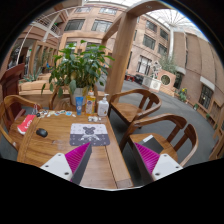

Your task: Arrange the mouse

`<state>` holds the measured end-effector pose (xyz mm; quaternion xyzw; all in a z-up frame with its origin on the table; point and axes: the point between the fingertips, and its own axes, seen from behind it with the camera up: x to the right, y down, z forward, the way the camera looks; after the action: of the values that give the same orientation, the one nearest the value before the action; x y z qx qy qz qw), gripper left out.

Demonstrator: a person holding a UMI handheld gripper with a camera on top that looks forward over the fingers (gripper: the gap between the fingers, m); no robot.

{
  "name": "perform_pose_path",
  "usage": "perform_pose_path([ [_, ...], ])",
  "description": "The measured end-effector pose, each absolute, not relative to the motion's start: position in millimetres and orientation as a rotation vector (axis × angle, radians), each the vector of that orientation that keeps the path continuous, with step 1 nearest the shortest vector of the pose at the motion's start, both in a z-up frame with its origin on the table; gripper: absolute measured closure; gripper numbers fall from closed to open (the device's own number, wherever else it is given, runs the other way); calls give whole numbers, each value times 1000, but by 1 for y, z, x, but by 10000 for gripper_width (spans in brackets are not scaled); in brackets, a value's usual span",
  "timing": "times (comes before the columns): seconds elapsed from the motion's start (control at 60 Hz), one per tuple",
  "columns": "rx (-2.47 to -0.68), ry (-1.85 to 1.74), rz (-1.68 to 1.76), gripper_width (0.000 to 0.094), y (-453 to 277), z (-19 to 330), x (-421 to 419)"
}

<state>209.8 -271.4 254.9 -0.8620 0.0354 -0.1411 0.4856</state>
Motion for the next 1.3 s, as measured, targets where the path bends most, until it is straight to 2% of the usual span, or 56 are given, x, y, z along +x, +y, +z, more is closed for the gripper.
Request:
perform_pose_path([
  [0.1,-2107,67,-391,83,-271,249,217],
  [0.183,-2125,55,-403,83,-262,230,219],
  [0.4,-2177,-46,-313,84,-246,159,178],
  [0.6,-2228,-261,-121,83,-224,81,71],
  [0.7,-2239,-330,22,81,-200,52,1],
  [0.967,-2183,-424,95,85,-91,15,-112],
  [1.083,-2182,-459,65,87,-52,0,-135],
  [1.3,-2160,-498,49,90,-3,-7,-163],
])
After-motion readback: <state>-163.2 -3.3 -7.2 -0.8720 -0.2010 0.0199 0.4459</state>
